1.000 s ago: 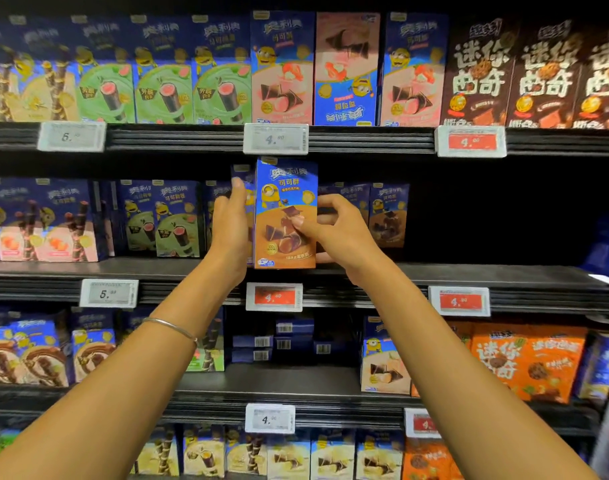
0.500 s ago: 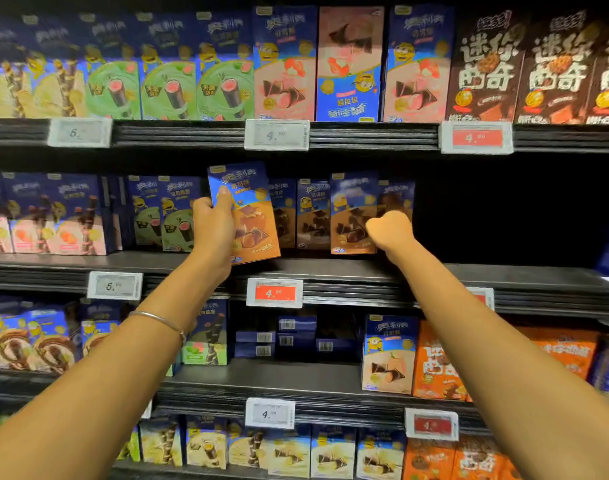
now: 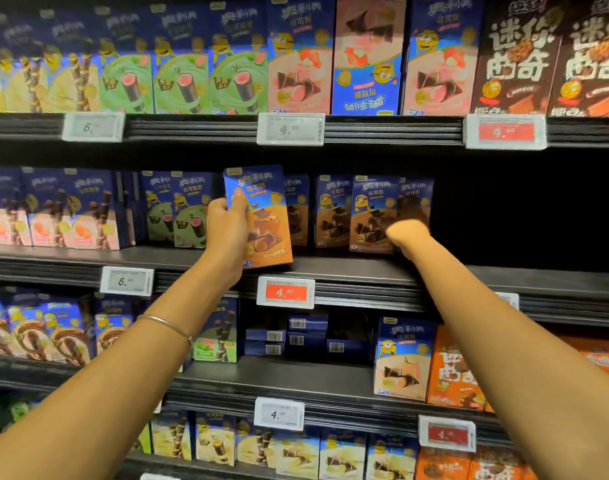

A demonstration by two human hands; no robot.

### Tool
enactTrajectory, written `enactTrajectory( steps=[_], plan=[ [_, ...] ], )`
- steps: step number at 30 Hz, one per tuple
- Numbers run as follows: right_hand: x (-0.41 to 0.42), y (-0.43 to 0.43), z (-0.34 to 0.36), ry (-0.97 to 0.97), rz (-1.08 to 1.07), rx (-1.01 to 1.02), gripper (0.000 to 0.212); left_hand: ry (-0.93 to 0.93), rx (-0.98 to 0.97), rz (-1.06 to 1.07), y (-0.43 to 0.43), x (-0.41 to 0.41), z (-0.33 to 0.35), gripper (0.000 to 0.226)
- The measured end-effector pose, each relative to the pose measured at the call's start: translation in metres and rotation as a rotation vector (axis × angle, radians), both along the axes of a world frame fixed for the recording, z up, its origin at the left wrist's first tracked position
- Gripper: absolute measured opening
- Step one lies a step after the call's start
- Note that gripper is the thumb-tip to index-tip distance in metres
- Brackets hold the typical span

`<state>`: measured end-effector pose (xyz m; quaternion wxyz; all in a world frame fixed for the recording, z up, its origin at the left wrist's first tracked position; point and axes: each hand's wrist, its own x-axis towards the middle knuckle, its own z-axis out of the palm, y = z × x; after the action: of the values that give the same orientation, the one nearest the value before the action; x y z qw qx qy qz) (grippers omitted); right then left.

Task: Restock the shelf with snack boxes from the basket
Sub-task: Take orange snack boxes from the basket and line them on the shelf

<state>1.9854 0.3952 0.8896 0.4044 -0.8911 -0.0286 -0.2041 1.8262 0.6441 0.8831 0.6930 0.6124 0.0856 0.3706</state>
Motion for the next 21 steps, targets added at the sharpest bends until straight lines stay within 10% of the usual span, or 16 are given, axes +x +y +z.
enactTrajectory(
  steps=[21],
  plan=[
    [0.016,0.006,0.005,-0.069,-0.015,0.115,0.054,0.052,0.013,-0.034,0.007,0.005,0.007,0.031]
  ],
)
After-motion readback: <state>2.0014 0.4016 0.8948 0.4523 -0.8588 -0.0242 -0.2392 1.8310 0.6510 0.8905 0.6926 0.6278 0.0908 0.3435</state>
